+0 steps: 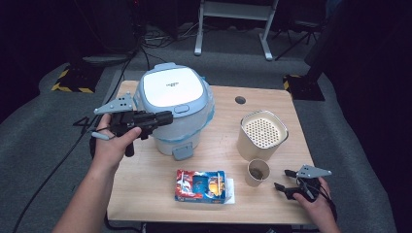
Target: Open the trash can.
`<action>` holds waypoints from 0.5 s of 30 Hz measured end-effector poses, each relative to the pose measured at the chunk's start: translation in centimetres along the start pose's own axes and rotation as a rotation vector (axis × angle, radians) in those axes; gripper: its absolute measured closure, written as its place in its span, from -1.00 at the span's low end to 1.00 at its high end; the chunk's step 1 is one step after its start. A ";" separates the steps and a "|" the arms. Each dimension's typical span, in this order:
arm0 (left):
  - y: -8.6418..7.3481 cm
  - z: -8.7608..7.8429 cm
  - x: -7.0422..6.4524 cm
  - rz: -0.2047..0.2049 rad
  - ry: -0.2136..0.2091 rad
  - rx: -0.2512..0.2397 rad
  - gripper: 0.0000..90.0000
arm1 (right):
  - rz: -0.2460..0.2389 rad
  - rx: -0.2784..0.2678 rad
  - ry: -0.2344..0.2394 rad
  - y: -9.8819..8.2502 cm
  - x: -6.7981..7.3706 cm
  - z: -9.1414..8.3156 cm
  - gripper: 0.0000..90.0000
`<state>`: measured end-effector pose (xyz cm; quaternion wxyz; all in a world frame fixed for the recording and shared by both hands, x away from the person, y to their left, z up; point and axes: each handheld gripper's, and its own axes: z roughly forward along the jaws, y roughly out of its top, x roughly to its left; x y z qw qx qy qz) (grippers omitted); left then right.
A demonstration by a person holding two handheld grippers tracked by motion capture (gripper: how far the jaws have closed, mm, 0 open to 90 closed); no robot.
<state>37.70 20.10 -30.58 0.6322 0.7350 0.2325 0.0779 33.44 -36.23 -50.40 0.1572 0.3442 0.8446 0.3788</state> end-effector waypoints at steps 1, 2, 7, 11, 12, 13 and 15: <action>0.2 0.2 0.1 -0.002 0.008 0.003 0.81 | 0.000 0.000 0.000 0.0 0.0 0.0 -0.42; 0.2 0.2 0.1 -0.002 0.008 0.003 0.83 | 0.000 0.000 0.000 0.0 0.0 0.0 -0.42; 0.9 1.6 0.6 -0.010 0.032 0.026 0.87 | 0.000 0.000 0.001 0.0 0.0 0.0 -0.42; 1.1 2.3 0.9 -0.008 0.058 0.053 0.89 | 0.000 0.000 0.003 0.0 0.0 0.0 -0.42; 1.1 2.5 1.0 -0.002 0.067 0.061 0.89 | -0.001 0.000 0.003 0.0 0.0 0.0 -0.42; 1.2 2.9 1.2 0.004 0.086 0.081 0.89 | -0.001 0.000 0.003 0.0 0.0 0.0 -0.42; 1.3 3.3 1.5 0.018 0.110 0.098 0.89 | -0.001 0.000 0.003 0.0 0.0 0.0 -0.42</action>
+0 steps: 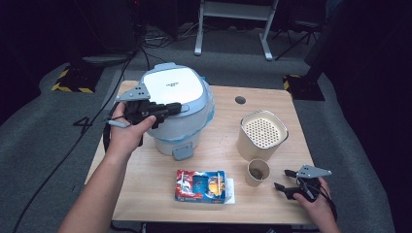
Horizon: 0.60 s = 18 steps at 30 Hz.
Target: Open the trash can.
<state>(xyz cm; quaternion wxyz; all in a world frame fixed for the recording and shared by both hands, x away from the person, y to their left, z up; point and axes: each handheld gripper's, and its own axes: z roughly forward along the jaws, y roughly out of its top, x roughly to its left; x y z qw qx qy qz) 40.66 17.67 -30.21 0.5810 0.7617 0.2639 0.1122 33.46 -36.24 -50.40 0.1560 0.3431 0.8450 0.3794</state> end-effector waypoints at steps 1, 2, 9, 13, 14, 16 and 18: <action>0.0 0.2 0.1 0.001 0.008 0.005 0.89 | 0.000 0.000 0.000 0.0 0.0 0.0 -0.42; 0.0 0.2 0.1 0.001 0.008 0.005 0.89 | 0.000 0.000 0.000 0.0 0.0 0.0 -0.42; 0.2 0.6 0.2 0.028 0.029 0.015 0.88 | 0.000 0.000 0.000 0.0 0.0 0.0 -0.42; 0.6 0.6 -0.3 0.069 0.060 0.052 0.90 | -0.005 -0.001 0.004 0.0 -0.1 0.0 -0.42; 0.8 0.6 -0.4 0.079 0.067 0.060 0.90 | -0.005 -0.001 0.004 0.0 -0.1 0.0 -0.42; 0.9 0.7 -0.5 0.098 0.079 0.078 0.91 | -0.005 -0.001 0.004 0.0 -0.1 0.0 -0.42; 1.0 0.7 -0.6 0.107 0.084 0.081 0.93 | -0.005 -0.001 0.004 0.0 -0.1 0.0 -0.42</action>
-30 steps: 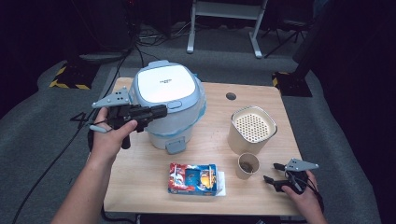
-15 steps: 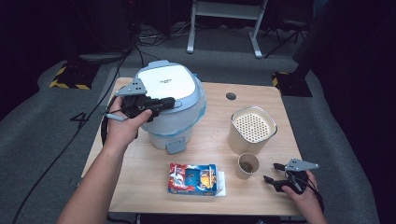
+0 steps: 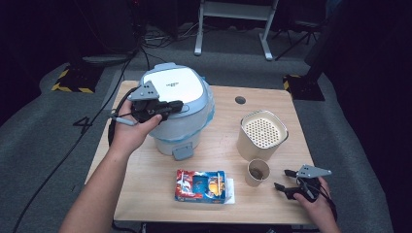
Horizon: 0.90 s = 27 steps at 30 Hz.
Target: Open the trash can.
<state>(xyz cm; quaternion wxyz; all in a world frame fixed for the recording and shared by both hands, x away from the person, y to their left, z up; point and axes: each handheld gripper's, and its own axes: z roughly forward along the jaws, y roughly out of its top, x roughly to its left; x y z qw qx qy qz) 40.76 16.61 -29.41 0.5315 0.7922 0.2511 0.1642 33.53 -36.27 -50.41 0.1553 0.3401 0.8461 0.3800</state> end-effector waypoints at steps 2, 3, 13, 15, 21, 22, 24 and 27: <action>0.0 0.0 0.0 0.001 -0.001 0.001 0.93 | 0.000 0.000 0.000 0.0 0.0 0.0 -0.42; -0.1 0.0 0.1 -0.004 -0.011 0.001 0.94 | 0.000 0.000 0.000 0.0 0.0 0.0 -0.42; -0.4 0.1 0.2 -0.024 -0.032 -0.023 0.97 | 0.000 0.000 0.000 0.0 0.0 0.0 -0.42; -0.4 0.0 0.1 -0.021 -0.038 -0.025 0.85 | 0.000 0.000 0.000 0.0 0.0 0.0 -0.42; -0.4 -0.1 -1.1 -0.008 -0.042 -0.030 0.10 | 0.000 0.000 0.000 0.0 0.0 0.0 -0.42; -0.5 -0.1 -1.5 0.010 -0.052 -0.030 0.01 | 0.000 0.000 0.000 0.0 0.0 0.0 -0.42; -0.9 0.0 -2.2 0.030 -0.072 -0.038 -0.14 | 0.000 0.000 0.000 0.0 0.0 0.0 -0.42; -1.2 0.1 -3.4 0.054 -0.084 -0.028 -0.23 | 0.000 0.000 0.000 0.0 0.0 0.0 -0.42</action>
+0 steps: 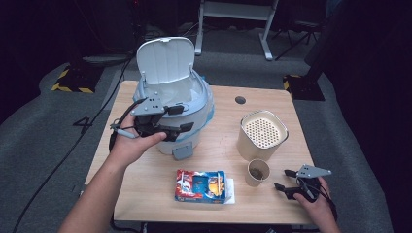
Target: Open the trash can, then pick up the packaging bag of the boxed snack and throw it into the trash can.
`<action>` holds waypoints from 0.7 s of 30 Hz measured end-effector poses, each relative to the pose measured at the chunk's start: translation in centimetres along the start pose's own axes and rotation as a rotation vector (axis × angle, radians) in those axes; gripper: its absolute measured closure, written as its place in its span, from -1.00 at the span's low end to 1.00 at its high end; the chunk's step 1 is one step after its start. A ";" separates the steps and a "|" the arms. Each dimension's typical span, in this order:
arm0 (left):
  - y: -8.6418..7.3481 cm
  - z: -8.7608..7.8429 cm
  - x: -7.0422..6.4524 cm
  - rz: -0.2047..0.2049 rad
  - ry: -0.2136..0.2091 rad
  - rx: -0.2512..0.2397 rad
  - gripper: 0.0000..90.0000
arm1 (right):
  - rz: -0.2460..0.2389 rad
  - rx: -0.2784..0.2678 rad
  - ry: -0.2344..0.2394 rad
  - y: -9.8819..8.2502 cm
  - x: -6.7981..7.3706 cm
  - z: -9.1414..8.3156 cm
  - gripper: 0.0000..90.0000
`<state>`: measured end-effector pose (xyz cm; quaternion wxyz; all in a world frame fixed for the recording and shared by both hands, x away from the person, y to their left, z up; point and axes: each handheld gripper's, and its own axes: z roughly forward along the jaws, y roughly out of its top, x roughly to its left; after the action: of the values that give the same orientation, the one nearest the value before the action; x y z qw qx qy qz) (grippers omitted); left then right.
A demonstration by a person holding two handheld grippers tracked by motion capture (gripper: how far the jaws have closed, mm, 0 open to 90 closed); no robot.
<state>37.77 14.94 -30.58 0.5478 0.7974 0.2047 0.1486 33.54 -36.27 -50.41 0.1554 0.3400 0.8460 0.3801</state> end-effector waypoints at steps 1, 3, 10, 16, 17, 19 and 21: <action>0.0 0.0 0.0 0.000 0.000 0.000 -0.25 | 0.000 0.000 0.000 0.0 0.0 0.0 -0.42; -0.5 0.3 -1.1 0.005 -0.024 0.004 -0.27 | 0.000 0.000 0.000 0.0 0.0 0.0 -0.42; -2.5 1.9 -2.7 0.037 -0.032 0.096 -0.31 | 0.000 0.000 0.000 0.0 0.0 0.0 -0.42; -4.9 3.7 -3.8 0.032 -0.084 0.155 -0.35 | 0.000 0.000 0.000 0.0 0.0 0.0 -0.42; -5.4 4.0 -3.9 0.028 -0.092 0.165 -0.35 | 0.000 0.000 -0.001 0.0 0.0 0.0 -0.42; -6.0 4.5 -4.1 0.023 -0.101 0.175 -0.36 | 0.000 0.000 0.000 0.0 0.0 0.0 -0.42; -7.0 5.2 -4.2 0.014 -0.114 0.181 -0.37 | 0.000 0.000 -0.001 0.0 0.0 0.0 -0.42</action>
<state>35.39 10.85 -39.05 0.4830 0.8524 0.1800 0.0878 33.53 -36.27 -50.42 0.1557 0.3400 0.8460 0.3800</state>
